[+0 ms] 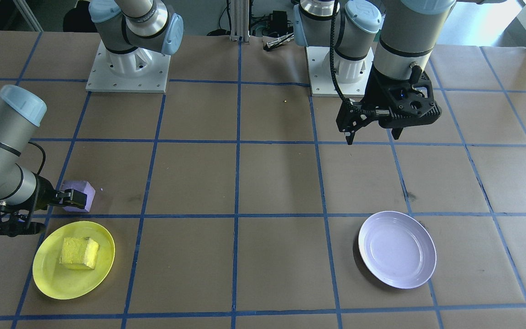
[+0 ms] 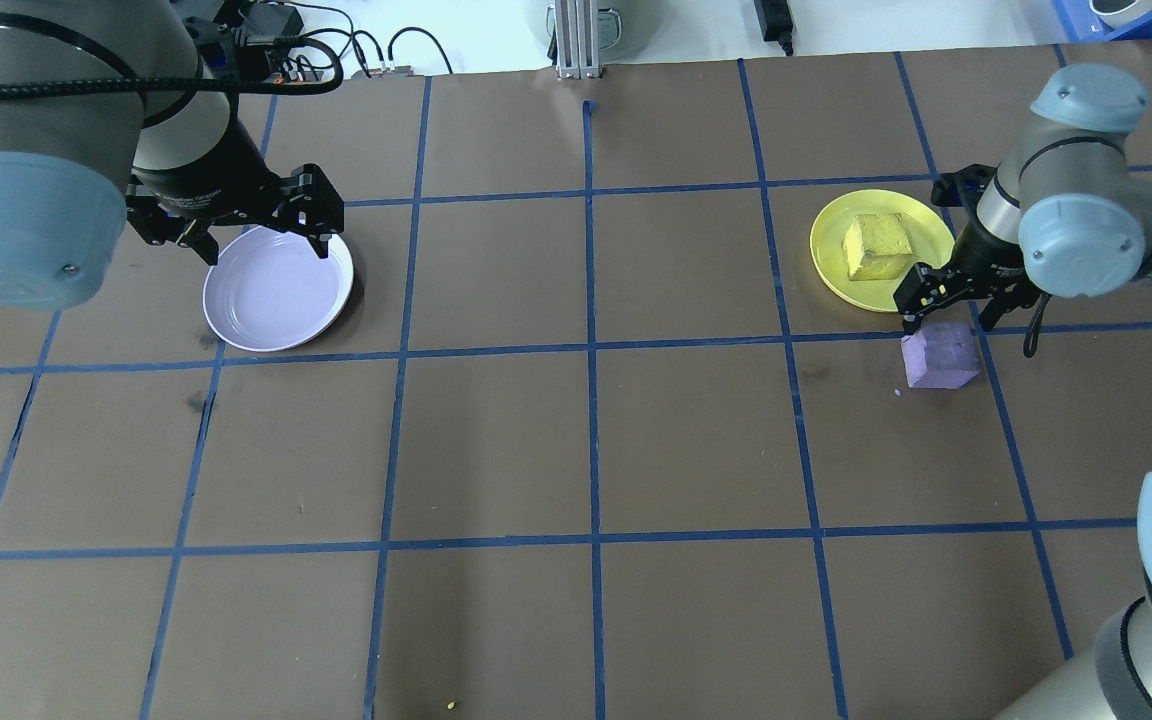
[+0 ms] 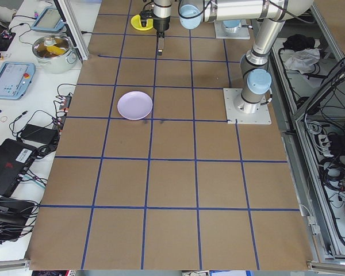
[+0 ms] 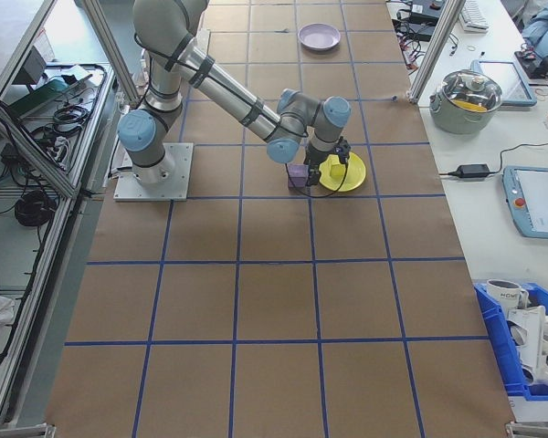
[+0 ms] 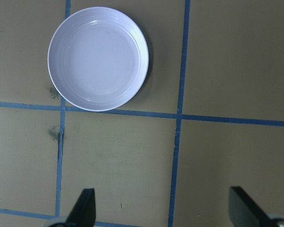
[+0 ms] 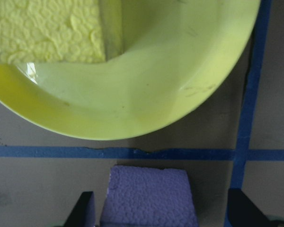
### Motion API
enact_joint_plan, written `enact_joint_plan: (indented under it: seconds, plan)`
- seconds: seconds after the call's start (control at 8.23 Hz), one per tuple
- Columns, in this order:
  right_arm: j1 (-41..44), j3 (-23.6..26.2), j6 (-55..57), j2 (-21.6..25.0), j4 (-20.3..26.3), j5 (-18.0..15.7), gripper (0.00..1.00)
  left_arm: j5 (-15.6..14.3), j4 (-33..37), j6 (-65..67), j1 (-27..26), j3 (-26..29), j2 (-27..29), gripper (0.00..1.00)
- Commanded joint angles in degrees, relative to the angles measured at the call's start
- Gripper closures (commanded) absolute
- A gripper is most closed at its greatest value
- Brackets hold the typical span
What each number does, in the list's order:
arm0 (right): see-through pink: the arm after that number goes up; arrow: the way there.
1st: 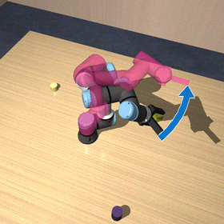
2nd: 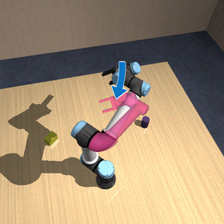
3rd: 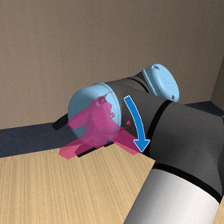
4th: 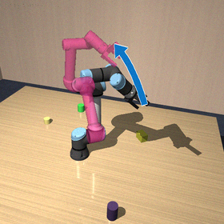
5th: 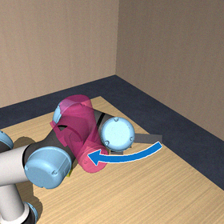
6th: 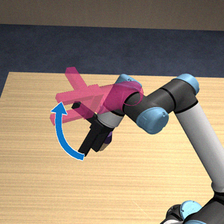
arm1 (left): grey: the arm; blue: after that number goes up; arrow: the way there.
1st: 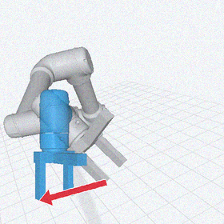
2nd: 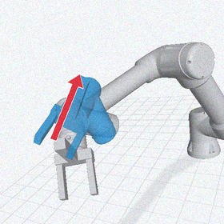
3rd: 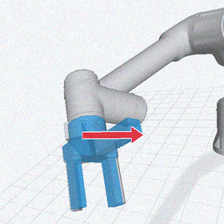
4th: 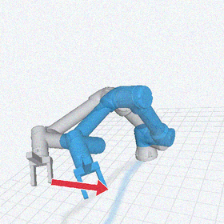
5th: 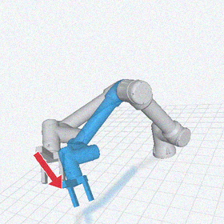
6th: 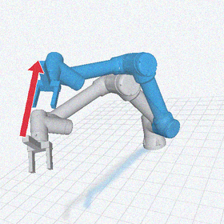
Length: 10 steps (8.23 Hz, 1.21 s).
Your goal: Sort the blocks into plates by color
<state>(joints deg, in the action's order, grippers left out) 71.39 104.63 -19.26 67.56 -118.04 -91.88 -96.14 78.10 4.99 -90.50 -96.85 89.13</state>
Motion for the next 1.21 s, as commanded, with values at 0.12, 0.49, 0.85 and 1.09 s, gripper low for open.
enact_joint_plan:
  seconds: [0.12,0.49,0.85,1.09]
  plan:
    - [-0.02,4.96,-2.36,1.42,-4.3,-0.75,0.25,-0.01,-0.05,0.02,-0.03,-0.09,-0.01,0.0]
    - [2.25,5.14,-0.09,4.59,-1.33,-0.05,0.89,-0.01,-0.14,0.02,-0.03,-0.09,-0.01,0.0]
    - [17.66,4.36,22.85,5.66,1.06,0.3,0.86,-0.01,-0.14,0.02,0.06,-0.09,-0.01,0.0]
    - [30.67,2.87,36.78,5.12,0.54,0.21,0.83,0.25,-0.14,0.28,0.06,-0.01,-0.01,0.0]
